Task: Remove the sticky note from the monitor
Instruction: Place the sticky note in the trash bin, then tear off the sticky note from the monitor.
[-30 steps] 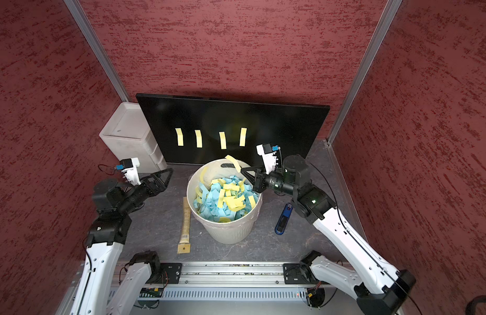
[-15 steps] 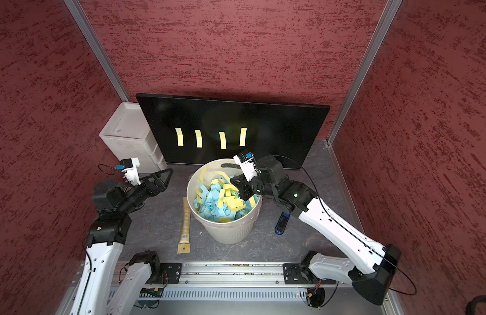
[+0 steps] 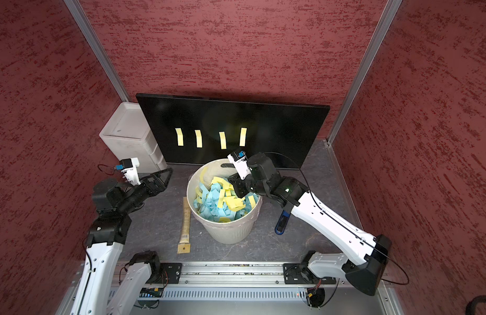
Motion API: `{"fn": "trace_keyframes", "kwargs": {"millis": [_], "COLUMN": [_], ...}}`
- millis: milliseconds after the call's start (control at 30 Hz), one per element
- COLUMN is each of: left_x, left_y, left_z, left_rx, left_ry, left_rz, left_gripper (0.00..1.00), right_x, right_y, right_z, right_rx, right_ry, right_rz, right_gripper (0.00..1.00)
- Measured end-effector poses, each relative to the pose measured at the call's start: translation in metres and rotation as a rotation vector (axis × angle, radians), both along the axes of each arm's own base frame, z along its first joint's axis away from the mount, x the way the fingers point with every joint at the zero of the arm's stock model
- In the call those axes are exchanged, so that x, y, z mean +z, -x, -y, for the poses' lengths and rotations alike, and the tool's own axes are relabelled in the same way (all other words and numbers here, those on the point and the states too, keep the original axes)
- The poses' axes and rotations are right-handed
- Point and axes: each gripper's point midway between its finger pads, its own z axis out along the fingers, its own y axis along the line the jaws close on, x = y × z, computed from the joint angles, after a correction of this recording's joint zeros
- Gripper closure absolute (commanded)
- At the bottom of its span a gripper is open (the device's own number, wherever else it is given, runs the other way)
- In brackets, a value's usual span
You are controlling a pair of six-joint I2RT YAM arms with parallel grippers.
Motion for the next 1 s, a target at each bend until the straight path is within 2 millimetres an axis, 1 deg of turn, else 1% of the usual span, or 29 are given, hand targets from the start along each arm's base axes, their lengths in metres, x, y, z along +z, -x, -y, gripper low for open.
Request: {"fn": "trace_keyframes", "kwargs": {"millis": [200,300,333,433,567,767,900,1000], "left_x": [0.0,0.0,0.0,-0.002,-0.003,-0.008,-0.011,-0.007], "left_y": [0.0,0.0,0.0,-0.001,-0.004,-0.01,-0.018,-0.023], "left_z": [0.0,0.0,0.0,0.001,0.001,0.004,0.005,0.007], "left_rx": [0.0,-0.001,-0.002,-0.004,-0.009,-0.025,-0.03,-0.043], "left_ry": [0.0,0.003,0.003,0.008,0.018,0.055,0.095,0.124], "left_rz": [0.0,-0.002,-0.002,-0.01,-0.019,-0.054,-0.099,-0.118], "left_gripper": [0.0,0.0,0.0,0.0,0.0,0.0,0.0,0.0], "right_x": [0.004,0.009,0.011,0.018,0.025,0.031,0.028,0.023], "right_y": [-0.004,-0.006,-0.006,-0.005,0.0,0.002,0.005,0.007], "right_z": [0.002,0.004,0.006,0.016,0.034,0.061,0.082,0.098], "right_rx": [-0.02,-0.036,-0.043,-0.066,-0.107,-0.182,-0.239,-0.287], "right_ry": [0.0,-0.009,-0.014,-0.035,-0.065,-0.073,-0.072,-0.069], "right_rz": [0.018,0.047,0.06,0.12,0.21,0.327,0.393,0.439], "right_gripper": [0.76,0.75,0.73,0.68,0.59,0.33,0.17,0.03]}}
